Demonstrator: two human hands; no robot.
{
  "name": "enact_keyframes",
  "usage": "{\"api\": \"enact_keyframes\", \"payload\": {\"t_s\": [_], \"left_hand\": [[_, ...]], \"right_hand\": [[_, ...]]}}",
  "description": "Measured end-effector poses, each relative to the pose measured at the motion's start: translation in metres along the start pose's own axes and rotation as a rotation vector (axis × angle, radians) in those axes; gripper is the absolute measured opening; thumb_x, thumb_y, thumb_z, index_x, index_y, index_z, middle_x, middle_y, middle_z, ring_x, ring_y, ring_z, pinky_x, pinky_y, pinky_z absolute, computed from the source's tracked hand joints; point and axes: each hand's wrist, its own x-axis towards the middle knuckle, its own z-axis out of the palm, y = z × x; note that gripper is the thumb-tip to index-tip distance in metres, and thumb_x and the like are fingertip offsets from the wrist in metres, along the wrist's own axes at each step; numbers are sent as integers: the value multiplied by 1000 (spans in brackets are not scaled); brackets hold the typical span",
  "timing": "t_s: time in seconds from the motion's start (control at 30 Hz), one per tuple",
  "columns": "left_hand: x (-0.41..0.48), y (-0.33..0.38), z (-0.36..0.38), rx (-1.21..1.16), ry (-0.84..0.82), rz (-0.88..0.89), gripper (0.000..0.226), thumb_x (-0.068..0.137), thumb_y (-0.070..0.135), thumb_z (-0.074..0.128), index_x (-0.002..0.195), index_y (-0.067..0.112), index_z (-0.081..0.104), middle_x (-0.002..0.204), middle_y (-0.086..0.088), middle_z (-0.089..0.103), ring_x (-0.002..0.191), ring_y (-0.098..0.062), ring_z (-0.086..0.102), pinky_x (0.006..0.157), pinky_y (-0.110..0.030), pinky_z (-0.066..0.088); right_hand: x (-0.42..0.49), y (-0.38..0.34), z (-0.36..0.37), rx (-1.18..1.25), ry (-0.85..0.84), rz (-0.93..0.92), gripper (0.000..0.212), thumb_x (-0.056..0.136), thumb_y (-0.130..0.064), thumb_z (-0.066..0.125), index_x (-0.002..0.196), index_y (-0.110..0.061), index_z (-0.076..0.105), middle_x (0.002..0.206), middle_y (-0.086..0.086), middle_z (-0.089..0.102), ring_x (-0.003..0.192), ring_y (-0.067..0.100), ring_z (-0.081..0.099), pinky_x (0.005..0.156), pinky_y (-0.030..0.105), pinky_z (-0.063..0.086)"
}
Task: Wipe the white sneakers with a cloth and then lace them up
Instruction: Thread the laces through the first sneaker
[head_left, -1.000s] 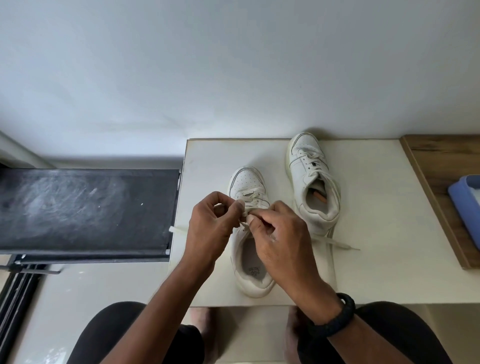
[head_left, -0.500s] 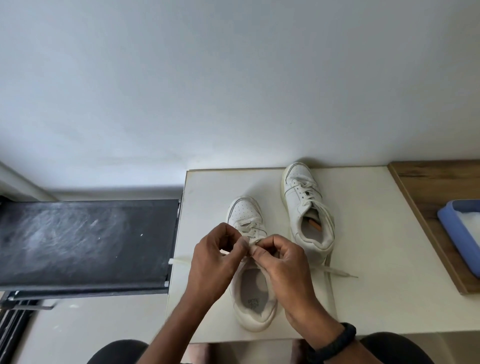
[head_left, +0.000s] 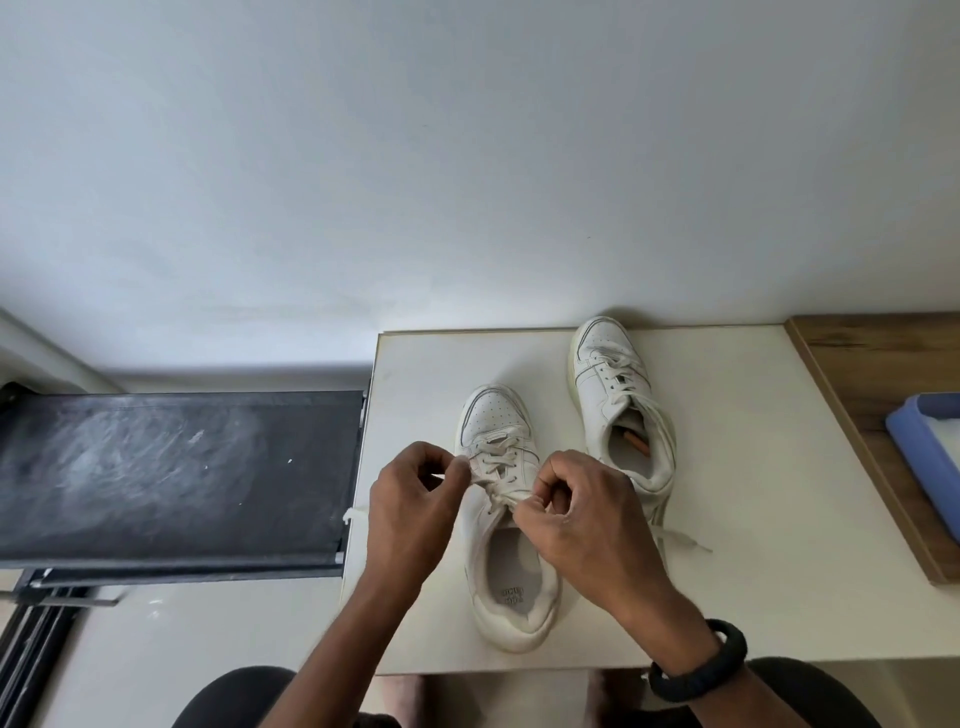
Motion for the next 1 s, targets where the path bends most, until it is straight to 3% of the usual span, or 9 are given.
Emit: {"api": "enact_keyframes", "payload": {"t_s": [0.17, 0.37, 0.53, 0.63, 0.73, 0.83, 0.93, 1.0], "left_hand": [[0, -1, 1, 74, 21, 29, 13, 87, 27, 70, 76, 20, 67, 68, 3, 72, 60, -4, 65, 56, -25, 47], [-2, 3, -2, 35, -6, 9, 14, 84, 22, 72, 74, 14, 67, 64, 5, 74, 62, -14, 67, 58, -34, 51], [-4, 8, -3, -31, -40, -16, 12, 84, 18, 72, 76, 10, 68, 65, 1, 74, 65, -20, 68, 67, -44, 57], [-6, 10, -4, -44, -52, -17, 12, 84, 17, 71, 76, 8, 68, 66, 0, 74, 62, -14, 65, 67, -41, 55], [-6, 10, -6, -47, -72, -25, 12, 85, 17, 70, 77, 8, 68, 67, 0, 75, 61, -11, 63, 68, -40, 55], [-5, 9, -7, -45, -80, -26, 13, 86, 18, 70, 77, 9, 69, 67, 0, 74, 58, -9, 60, 67, -40, 54], [-4, 7, -8, -39, -81, -26, 14, 86, 19, 71, 77, 9, 68, 66, 0, 74, 59, -9, 60, 67, -43, 55], [-3, 6, -10, -26, -77, -26, 14, 86, 19, 72, 76, 11, 68, 66, 0, 74, 59, -10, 60, 65, -42, 54]], "right_hand": [[2, 7, -5, -125, -8, -18, 20, 65, -48, 41, 63, -28, 41, 64, -11, 48, 58, 6, 49, 52, 20, 33], [1, 4, -6, -137, 4, -2, 18, 71, -32, 59, 66, -26, 43, 58, -10, 51, 54, 7, 51, 50, 20, 36], [-2, -1, -2, 76, 151, 52, 19, 71, -14, 71, 68, -23, 55, 58, -9, 60, 56, 9, 57, 52, 14, 39], [-4, -4, 2, 247, 166, 104, 16, 73, -11, 72, 72, -23, 62, 72, -11, 70, 67, 8, 66, 59, 26, 52], [-3, -4, 2, 411, 157, 195, 8, 73, -14, 71, 71, -20, 66, 69, -1, 71, 61, 18, 66, 62, 42, 56], [1, -1, -1, 554, 130, 269, 13, 79, -8, 74, 72, -15, 65, 68, 7, 72, 54, 19, 64, 62, 41, 55], [3, 4, -2, 443, 136, 209, 16, 82, -16, 76, 74, -23, 64, 72, -1, 72, 58, 18, 65, 64, 42, 57], [3, 5, -5, 279, 141, 119, 19, 82, -15, 76, 73, -25, 62, 68, -10, 68, 58, 10, 64, 61, 31, 55]]}}
